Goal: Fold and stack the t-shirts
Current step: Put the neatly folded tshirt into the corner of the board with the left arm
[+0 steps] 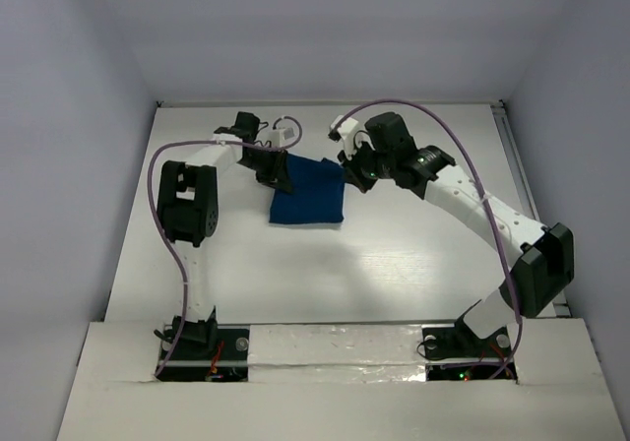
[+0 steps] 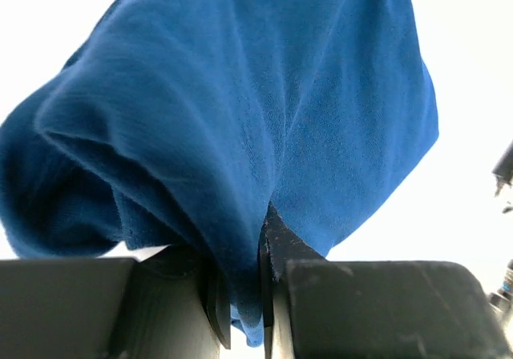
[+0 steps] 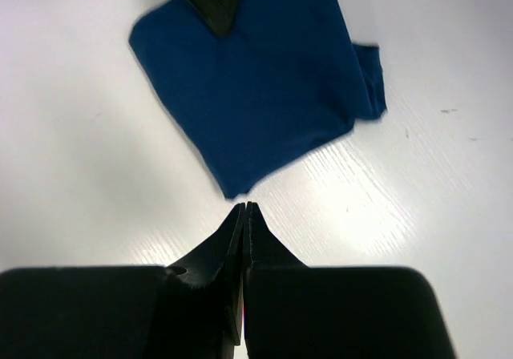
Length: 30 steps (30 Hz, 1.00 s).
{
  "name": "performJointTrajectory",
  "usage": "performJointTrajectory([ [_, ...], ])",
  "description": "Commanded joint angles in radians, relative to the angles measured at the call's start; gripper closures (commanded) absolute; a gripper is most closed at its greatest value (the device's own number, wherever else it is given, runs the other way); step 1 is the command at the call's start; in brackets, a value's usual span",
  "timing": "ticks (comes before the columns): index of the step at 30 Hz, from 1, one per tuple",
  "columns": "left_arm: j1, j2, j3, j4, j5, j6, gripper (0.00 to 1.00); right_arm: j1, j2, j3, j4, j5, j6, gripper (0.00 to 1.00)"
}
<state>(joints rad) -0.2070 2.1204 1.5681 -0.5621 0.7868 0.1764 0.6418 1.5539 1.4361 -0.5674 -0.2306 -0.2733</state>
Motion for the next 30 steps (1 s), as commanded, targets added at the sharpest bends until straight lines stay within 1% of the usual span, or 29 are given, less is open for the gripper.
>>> performJointTrajectory([
  [1, 0.038, -0.011, 0.104, -0.131, -0.133, 0.083, 1.0, -0.013, -0.058, -0.005, 0.047, 0.02, -0.015, 1.0],
  [8, 0.103, 0.004, 0.242, -0.228, -0.262, 0.149, 1.0, -0.022, -0.063, -0.008, 0.041, 0.005, -0.017, 1.0],
  [10, 0.12, 0.022, 0.309, -0.271, -0.308, 0.182, 1.0, -0.022, -0.063, -0.008, 0.038, 0.001, -0.015, 1.0],
  [14, 0.182, 0.076, 0.421, -0.343, -0.385, 0.245, 1.0, -0.022, -0.064, -0.006, 0.037, -0.012, -0.015, 1.0],
  [15, 0.182, 0.101, 0.444, -0.354, -0.405, 0.259, 1.0, -0.022, -0.066, -0.008, 0.035, -0.015, -0.015, 1.0],
  [18, 0.23, 0.148, 0.523, -0.386, -0.495, 0.297, 1.0, -0.022, -0.069, -0.008, 0.035, -0.019, -0.014, 1.0],
  [19, 0.242, 0.159, 0.57, -0.403, -0.507, 0.307, 1.0, -0.022, -0.069, -0.008, 0.034, -0.021, -0.014, 1.0],
  [21, 0.274, 0.187, 0.613, -0.41, -0.537, 0.322, 1.0, -0.022, -0.072, -0.008, 0.034, -0.024, -0.014, 1.0],
  [24, 0.316, 0.208, 0.677, -0.391, -0.628, 0.344, 1.0, -0.022, -0.074, -0.009, 0.029, -0.036, -0.014, 1.0],
  [30, 0.359, 0.24, 0.737, -0.345, -0.728, 0.385, 1.0, -0.022, -0.066, -0.005, 0.023, -0.045, -0.01, 1.0],
])
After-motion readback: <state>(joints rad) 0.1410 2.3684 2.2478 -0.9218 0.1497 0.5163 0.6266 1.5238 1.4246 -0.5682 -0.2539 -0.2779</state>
